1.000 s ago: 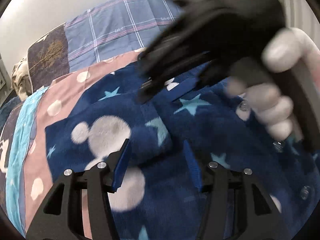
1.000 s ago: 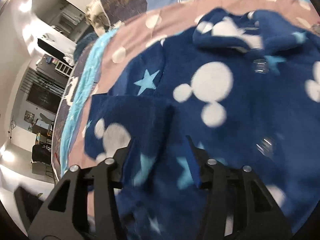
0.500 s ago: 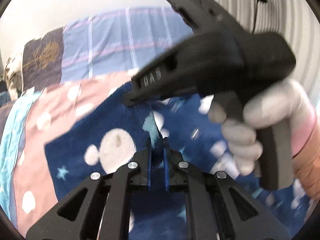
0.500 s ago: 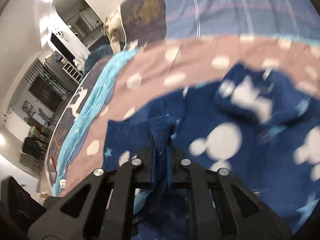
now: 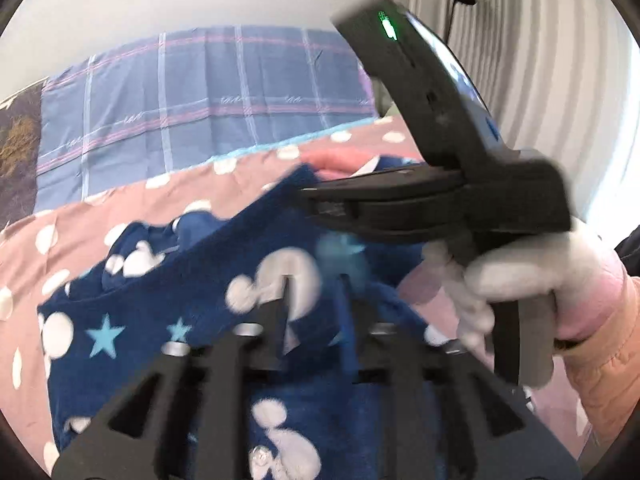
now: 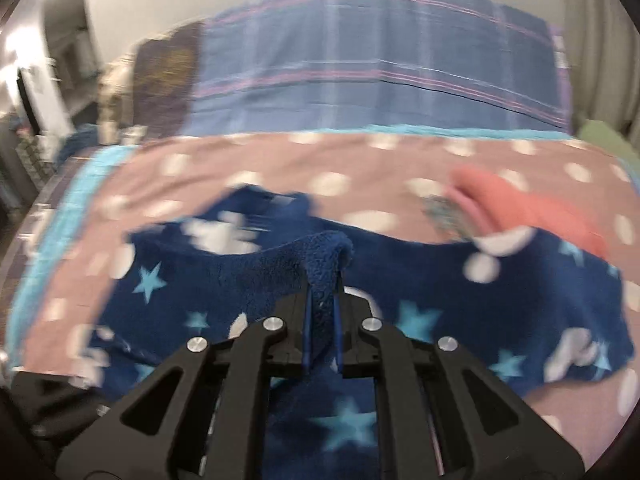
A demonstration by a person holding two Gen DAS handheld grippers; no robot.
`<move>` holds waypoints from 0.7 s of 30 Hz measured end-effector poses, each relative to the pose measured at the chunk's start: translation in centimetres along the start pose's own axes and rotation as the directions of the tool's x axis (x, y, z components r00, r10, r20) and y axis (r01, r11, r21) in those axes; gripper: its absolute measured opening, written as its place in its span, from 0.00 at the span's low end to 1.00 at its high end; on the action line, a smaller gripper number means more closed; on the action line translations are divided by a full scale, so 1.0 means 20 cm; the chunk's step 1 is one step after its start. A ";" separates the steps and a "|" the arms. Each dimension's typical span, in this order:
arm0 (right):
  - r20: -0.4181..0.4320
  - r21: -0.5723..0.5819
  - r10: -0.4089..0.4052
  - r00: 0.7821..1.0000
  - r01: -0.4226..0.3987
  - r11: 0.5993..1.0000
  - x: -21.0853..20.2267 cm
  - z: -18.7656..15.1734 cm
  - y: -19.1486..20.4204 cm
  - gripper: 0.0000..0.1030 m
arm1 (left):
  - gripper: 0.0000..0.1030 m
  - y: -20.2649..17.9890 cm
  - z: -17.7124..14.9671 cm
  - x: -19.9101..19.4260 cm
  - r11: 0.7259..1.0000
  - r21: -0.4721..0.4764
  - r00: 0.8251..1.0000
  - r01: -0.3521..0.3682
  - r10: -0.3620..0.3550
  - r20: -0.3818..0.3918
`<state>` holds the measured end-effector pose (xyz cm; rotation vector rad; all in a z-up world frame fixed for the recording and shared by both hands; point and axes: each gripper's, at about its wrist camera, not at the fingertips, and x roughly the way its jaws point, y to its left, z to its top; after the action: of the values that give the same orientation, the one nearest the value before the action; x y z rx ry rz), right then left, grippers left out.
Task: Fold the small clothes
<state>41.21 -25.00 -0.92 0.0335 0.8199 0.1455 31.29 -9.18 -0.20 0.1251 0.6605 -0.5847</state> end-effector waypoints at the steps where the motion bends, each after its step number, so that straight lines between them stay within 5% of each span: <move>1: -0.011 0.006 0.001 1.000 -0.001 1.000 0.04 -0.02 -0.04 0.08 | 0.41 0.02 -0.03 -0.02 1.000 0.002 1.000 -0.022 0.021 0.008; 4: -0.040 0.012 0.001 0.999 -0.001 1.000 0.13 -0.10 -0.11 0.12 | 0.51 0.13 -0.12 -0.09 0.994 -0.009 0.994 -0.108 0.108 0.003; 9: -0.043 0.036 0.027 0.999 -0.026 0.999 0.10 -0.21 -0.13 0.26 | 0.51 0.50 -0.35 -0.23 0.942 -0.097 0.946 -0.321 0.314 -0.082; 12: -0.019 0.028 0.039 0.999 -0.039 0.999 0.02 -0.25 -0.10 0.29 | 0.51 0.70 -0.50 -0.23 0.873 -0.084 0.871 -0.480 0.463 -0.166; 15: -0.024 -0.019 0.123 0.992 -0.123 0.992 -0.03 -0.32 -0.02 0.29 | 0.51 0.85 -0.61 -0.17 0.829 -0.060 0.811 -0.556 0.525 -0.260; 16: -0.043 -0.036 0.147 0.988 -0.149 0.988 -0.02 -0.35 0.01 0.29 | 0.52 0.91 -0.65 -0.13 0.804 -0.063 0.778 -0.592 0.549 -0.306; 17: -0.071 -0.052 0.152 0.986 -0.155 0.986 0.00 -0.38 0.04 0.29 | 0.55 0.94 -0.68 -0.14 0.798 -0.087 0.774 -0.596 0.543 -0.326; 19: -0.167 -0.114 0.058 0.984 -0.078 0.990 0.11 -0.47 0.10 0.32 | 0.60 1.00 -0.71 -0.17 0.797 -0.170 0.794 -0.579 0.505 -0.338; 21: -0.164 -0.191 -0.005 0.986 -0.027 0.981 0.16 -0.53 0.15 0.32 | 0.61 1.05 -0.70 -0.20 0.784 -0.229 0.802 -0.576 0.491 -0.339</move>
<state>35.32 -21.80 -10.22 -0.1590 0.9667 0.2399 32.62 14.33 -10.31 0.0798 0.9261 0.1096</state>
